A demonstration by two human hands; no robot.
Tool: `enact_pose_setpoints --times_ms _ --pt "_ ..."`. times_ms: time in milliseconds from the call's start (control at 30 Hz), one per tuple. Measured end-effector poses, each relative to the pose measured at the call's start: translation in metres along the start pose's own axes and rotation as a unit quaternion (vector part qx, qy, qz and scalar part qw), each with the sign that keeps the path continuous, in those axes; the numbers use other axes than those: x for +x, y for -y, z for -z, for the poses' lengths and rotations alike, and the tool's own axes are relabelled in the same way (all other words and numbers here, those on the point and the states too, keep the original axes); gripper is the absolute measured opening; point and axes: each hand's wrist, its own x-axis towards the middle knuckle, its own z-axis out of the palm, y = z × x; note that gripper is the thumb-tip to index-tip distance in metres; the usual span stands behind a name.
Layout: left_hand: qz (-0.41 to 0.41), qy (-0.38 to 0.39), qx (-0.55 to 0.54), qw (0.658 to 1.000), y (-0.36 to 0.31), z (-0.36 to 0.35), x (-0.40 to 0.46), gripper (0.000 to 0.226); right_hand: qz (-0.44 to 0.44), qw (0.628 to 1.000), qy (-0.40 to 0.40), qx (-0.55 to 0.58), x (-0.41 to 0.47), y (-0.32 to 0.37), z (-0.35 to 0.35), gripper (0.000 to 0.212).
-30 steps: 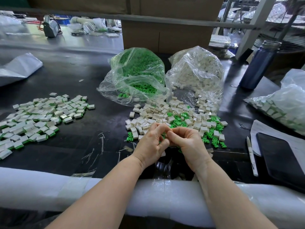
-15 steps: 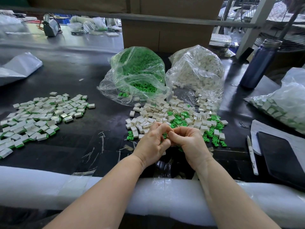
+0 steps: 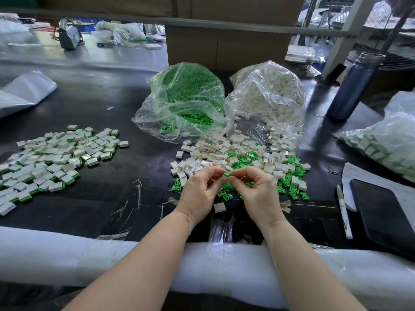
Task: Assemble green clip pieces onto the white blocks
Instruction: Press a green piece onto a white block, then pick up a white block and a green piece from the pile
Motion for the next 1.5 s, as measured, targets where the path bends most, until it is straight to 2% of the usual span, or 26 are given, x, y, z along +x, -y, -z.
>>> enact_pose_setpoints --times_ms 167,367,433,467,500,533,600,667,767,833,900,1000,1067,1167,1300,1400,1500 --pt "-0.01 -0.005 0.003 1.0 0.0 0.0 -0.001 0.015 -0.003 1.0 -0.005 -0.008 0.001 -0.001 0.001 0.006" --pt "-0.016 -0.003 0.015 1.0 -0.001 -0.002 -0.001 0.019 -0.039 0.999 0.021 -0.007 0.002 -0.003 -0.001 0.013" --pt "-0.014 -0.004 0.011 1.0 -0.001 -0.001 -0.001 0.019 -0.061 0.997 0.017 0.047 0.003 -0.003 -0.001 0.014" --pt "-0.012 -0.005 0.012 1.0 -0.001 -0.001 -0.001 0.018 -0.078 0.991 0.004 0.11 0.003 -0.003 0.0 0.015" --pt "-0.011 -0.007 0.014 1.0 -0.001 -0.001 -0.002 0.018 -0.1 0.975 -0.015 0.198 0.004 -0.003 0.003 0.015" --pt "-0.012 -0.009 0.018 1.0 -0.002 -0.001 -0.002 0.018 -0.127 0.944 -0.031 0.304 0.006 -0.003 0.006 0.014" --pt "-0.03 -0.018 0.038 0.999 -0.003 -0.001 -0.003 0.02 -0.163 0.865 -0.035 0.474 0.009 -0.003 0.012 0.013" --pt "-0.055 -0.031 0.064 0.996 -0.004 -0.002 -0.003 0.021 -0.173 0.826 -0.018 0.537 0.009 -0.002 0.014 0.019" --pt "-0.068 -0.038 0.094 0.993 -0.005 -0.003 -0.003 0.01 -0.178 0.813 -0.009 0.554 0.009 -0.002 0.014 0.028" --pt "-0.064 -0.036 0.104 0.992 -0.004 -0.004 -0.004 0.006 -0.183 0.818 -0.014 0.545 0.008 -0.001 0.015 0.027" --pt "-0.056 -0.031 0.103 0.993 -0.003 -0.004 -0.004 0.006 -0.181 0.842 -0.027 0.507 0.008 -0.002 0.014 0.02" --pt "-0.06 -0.06 0.093 0.992 -0.002 -0.005 -0.004 0.01 -0.142 0.934 -0.052 0.325 0.006 -0.003 0.008 0.019" --pt "-0.066 -0.098 0.088 0.989 -0.001 -0.004 -0.004 0.014 -0.108 0.969 -0.059 0.214 0.005 -0.003 0.005 0.02" --pt "-0.069 -0.142 0.086 0.984 -0.001 -0.003 -0.005 0.014 -0.076 0.985 -0.065 0.137 0.004 -0.004 0.004 0.019" --pt "-0.041 -0.245 0.111 0.962 0.0 0.002 -0.002 0.011 -0.041 0.997 -0.047 0.037 0.002 -0.005 0.001 0.023" --pt "0.045 -0.327 0.156 0.931 0.003 0.007 0.001 0.019 -0.016 0.998 -0.043 -0.035 0.002 -0.008 -0.001 0.028" --pt "0.162 -0.335 0.206 0.905 0.002 0.009 0.002 0.024 -0.003 0.996 -0.037 -0.076 0.001 -0.012 -0.002 0.017"
